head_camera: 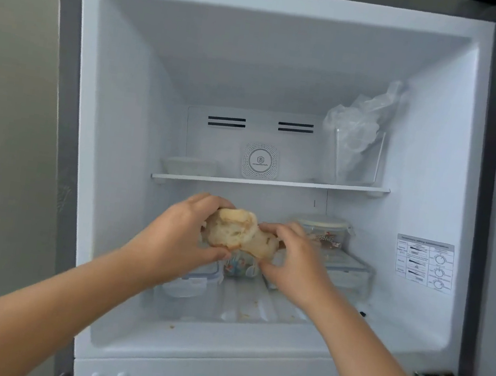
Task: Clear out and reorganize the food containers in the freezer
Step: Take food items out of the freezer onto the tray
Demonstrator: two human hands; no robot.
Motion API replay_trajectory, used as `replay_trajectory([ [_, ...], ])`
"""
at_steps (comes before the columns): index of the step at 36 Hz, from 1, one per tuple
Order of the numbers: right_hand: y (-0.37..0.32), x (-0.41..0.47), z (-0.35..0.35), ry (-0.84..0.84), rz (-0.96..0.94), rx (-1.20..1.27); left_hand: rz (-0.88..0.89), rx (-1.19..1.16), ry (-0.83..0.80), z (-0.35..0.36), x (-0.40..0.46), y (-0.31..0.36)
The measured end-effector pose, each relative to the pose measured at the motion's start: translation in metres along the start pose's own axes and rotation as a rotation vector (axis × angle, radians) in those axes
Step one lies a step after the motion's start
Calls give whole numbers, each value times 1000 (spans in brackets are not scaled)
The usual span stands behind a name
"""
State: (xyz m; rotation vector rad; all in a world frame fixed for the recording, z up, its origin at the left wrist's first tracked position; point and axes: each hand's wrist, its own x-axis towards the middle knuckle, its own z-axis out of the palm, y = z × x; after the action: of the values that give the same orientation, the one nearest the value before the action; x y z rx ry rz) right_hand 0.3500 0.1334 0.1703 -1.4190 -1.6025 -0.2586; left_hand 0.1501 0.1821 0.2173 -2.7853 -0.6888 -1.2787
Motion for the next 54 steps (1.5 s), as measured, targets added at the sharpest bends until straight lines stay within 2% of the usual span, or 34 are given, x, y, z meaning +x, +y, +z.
replay_trajectory([
  [12,-99,-68,46,-140,-213,219,-191,12,98,-71,-151,-8],
  [18,-146,-102,89,-232,-285,336,-409,-128,146,-105,-221,-13],
  [26,-203,-151,147,-385,-347,484,-697,-119,190,-144,-316,-12],
  [38,-261,-238,234,-805,-268,677,-1073,-188,284,-166,-459,-6],
  [42,-263,-270,268,-964,-185,644,-1274,-217,270,-158,-512,-11],
  [46,-255,-309,298,-1177,2,586,-1521,-234,259,-137,-567,-16],
  [54,-244,-380,331,-1499,619,561,-1980,-444,333,-82,-653,-14],
])
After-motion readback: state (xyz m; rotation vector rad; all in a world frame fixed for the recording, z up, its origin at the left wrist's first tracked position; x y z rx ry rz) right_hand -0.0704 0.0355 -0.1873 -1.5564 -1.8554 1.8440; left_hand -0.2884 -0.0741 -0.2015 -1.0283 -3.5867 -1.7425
